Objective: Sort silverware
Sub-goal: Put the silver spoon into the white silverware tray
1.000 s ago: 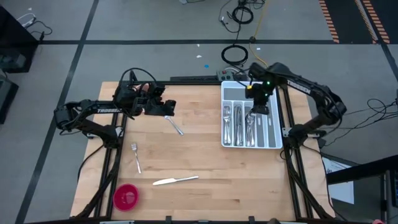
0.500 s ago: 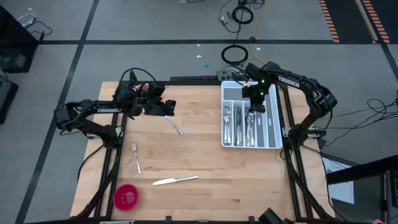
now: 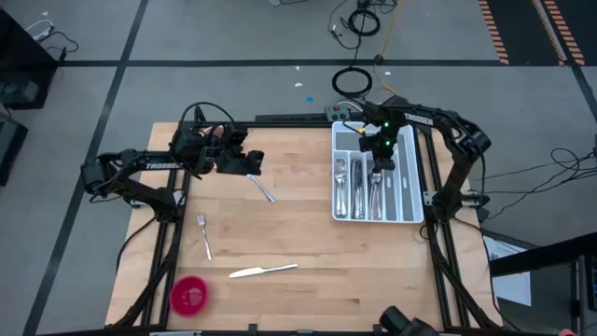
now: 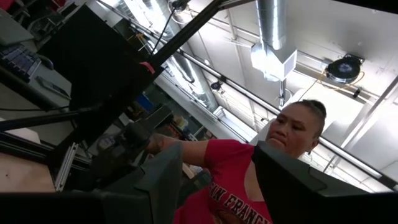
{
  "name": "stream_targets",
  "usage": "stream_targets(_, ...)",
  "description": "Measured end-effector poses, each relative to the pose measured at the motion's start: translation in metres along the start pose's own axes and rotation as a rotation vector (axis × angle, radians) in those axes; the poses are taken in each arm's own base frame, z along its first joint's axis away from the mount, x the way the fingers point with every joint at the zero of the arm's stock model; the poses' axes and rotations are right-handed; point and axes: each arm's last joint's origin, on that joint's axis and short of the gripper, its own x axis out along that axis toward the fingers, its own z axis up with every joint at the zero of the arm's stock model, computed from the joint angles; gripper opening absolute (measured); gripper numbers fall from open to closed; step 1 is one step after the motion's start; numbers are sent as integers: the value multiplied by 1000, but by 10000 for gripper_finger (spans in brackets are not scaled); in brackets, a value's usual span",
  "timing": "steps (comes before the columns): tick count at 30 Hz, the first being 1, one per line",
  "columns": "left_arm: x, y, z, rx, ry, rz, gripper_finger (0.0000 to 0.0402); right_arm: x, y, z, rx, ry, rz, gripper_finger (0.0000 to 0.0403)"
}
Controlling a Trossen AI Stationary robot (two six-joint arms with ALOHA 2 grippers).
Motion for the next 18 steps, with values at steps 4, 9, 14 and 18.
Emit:
stream_targets(4,0,0,0,0,2,0,201,5,-5,2,-7,7,6,0)
stream_targets(9,0,0,0,0,12,0,201,6,-8,4,-11,-8,-10,0)
stream_targets(14,0,0,0,1,12,0,201,6,-8,4,1,-9,-19,2)
stream_targets(18,0,0,0,0,12,0,201,6,-9,4,10,-8,-29,14)
